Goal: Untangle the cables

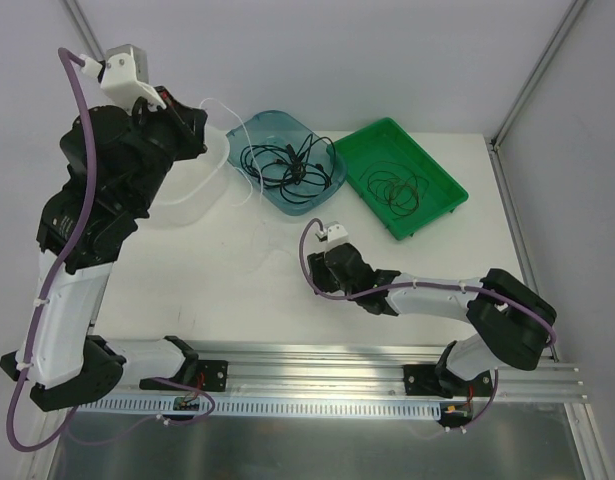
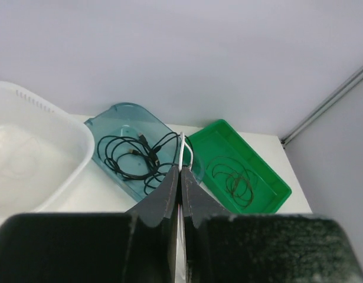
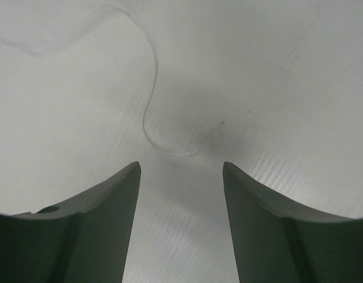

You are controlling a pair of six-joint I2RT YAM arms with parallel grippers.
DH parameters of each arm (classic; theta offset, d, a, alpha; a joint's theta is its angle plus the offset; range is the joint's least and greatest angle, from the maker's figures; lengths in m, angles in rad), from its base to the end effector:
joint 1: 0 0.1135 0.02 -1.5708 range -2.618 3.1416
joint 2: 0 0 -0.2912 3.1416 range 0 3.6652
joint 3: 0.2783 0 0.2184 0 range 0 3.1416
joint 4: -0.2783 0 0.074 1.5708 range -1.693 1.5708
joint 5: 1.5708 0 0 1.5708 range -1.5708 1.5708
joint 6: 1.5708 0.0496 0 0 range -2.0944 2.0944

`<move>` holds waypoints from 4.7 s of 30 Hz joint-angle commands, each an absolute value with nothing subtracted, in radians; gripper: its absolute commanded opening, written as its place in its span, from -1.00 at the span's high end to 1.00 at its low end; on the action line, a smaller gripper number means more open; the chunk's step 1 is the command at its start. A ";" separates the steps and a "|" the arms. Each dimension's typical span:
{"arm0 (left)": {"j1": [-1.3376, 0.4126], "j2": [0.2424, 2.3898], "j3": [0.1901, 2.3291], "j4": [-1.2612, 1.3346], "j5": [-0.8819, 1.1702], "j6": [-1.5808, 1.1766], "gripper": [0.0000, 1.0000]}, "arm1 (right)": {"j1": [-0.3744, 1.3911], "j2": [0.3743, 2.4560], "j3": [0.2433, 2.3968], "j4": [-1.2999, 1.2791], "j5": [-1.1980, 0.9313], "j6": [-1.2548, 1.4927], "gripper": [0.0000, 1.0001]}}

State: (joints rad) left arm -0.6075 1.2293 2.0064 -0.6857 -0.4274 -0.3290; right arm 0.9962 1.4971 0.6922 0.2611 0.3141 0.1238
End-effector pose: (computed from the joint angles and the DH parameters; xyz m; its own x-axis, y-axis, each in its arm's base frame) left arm 0.1339 -0.0680 0.5888 0.0126 -0.3669 -0.9302 0.1951 0.9133 -0.3575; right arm 0.1711 0.2360 0.2314 -0.3599 -0.3397 -0.8689 -0.6149 0.7868 -0.0530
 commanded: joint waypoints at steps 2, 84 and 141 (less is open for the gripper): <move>-0.604 1.204 2.008 -0.684 -0.418 -0.268 1.00 | 0.997 1.474 0.718 0.279 0.178 0.146 -0.23; -0.606 0.661 1.276 -1.261 0.032 -0.561 1.00 | 0.565 1.327 1.051 0.057 -0.433 0.029 0.99; -0.626 0.981 1.646 -0.752 -0.263 -0.370 1.00 | 0.675 1.322 0.867 -0.413 -0.035 0.055 0.89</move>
State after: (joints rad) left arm -0.6285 0.8913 1.5654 -0.7597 -0.0544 -0.4782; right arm 0.6598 1.3792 0.8780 -0.3790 -0.0586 0.0307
